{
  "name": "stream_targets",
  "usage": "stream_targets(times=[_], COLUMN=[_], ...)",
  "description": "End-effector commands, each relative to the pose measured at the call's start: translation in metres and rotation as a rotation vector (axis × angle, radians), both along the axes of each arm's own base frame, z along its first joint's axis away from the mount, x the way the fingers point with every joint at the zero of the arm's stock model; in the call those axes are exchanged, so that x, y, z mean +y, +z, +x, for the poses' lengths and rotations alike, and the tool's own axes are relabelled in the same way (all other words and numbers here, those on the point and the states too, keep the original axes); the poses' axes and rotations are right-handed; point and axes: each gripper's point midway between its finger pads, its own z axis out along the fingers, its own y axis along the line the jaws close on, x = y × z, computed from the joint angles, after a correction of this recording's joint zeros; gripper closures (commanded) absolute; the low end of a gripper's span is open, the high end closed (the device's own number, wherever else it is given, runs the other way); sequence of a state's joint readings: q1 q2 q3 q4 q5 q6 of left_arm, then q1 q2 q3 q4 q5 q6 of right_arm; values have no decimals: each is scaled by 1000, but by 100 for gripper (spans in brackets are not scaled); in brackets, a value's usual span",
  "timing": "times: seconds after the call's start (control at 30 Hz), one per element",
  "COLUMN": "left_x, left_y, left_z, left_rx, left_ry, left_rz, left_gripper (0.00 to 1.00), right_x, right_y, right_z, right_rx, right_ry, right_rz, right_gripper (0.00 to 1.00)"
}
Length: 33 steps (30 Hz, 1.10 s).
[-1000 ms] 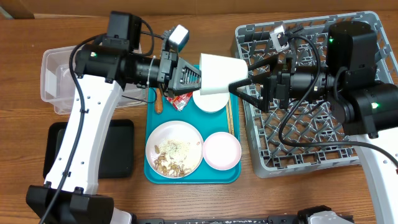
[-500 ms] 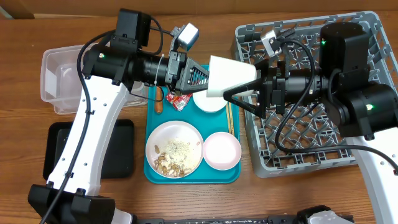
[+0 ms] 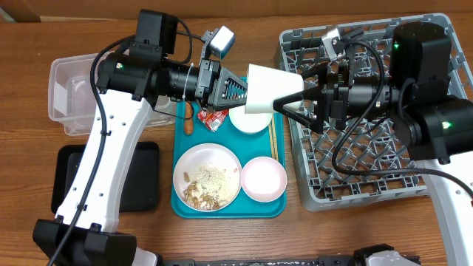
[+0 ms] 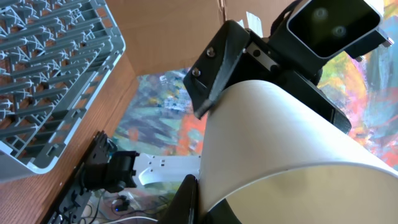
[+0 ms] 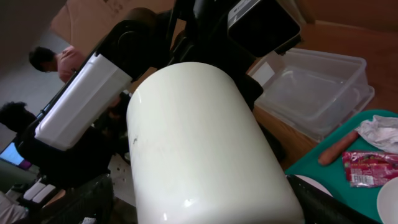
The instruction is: Sort waste into correct bins and load items into the dishwasher
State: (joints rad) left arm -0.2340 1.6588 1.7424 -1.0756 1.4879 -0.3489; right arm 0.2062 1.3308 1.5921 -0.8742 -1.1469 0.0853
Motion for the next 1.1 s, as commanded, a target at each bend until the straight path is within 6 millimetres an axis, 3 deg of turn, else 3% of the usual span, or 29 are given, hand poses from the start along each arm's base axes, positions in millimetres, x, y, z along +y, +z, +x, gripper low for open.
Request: stream_targets(times=[0.0,0.2,0.43,0.6,0.63,0.67,0.73,0.77,0.9,1.07], left_x=[1,1,1,1,1,1,1,1,7,18], left_y=[3,1,-2,-7,-7,-7,-8,-9,-9,-9], left_z=[2,4,7,10,10,10,11,12,17,24], left_rx=[-3,-11,-9,-12,-4,-3,-2,-3,-3,7], left_ry=[7,15,30,49,52,52,55,58,78,112], left_rz=[-1,9,31,59,62,63,67,69,70,72], left_gripper=[96,96,96,92,87,67,6,0,0,0], right_x=[1,6,6,6,6,6,6,5,-3,-32], right_y=[18,20,20,20,20,20,20,20,23,18], right_z=[-12,-19,-19,-19,-19,-19,-19,-19,-13,8], right_rx=[-49,-46,-46,-46,-46,-46,-47,-49,-64,-59], right_ry=[38,76,77,76,76,76,76,71,35,-133], right_rz=[29,42,42,42,42,42,42,41,40,-10], right_gripper=[12,14,29,32,32,32,33,33,33,35])
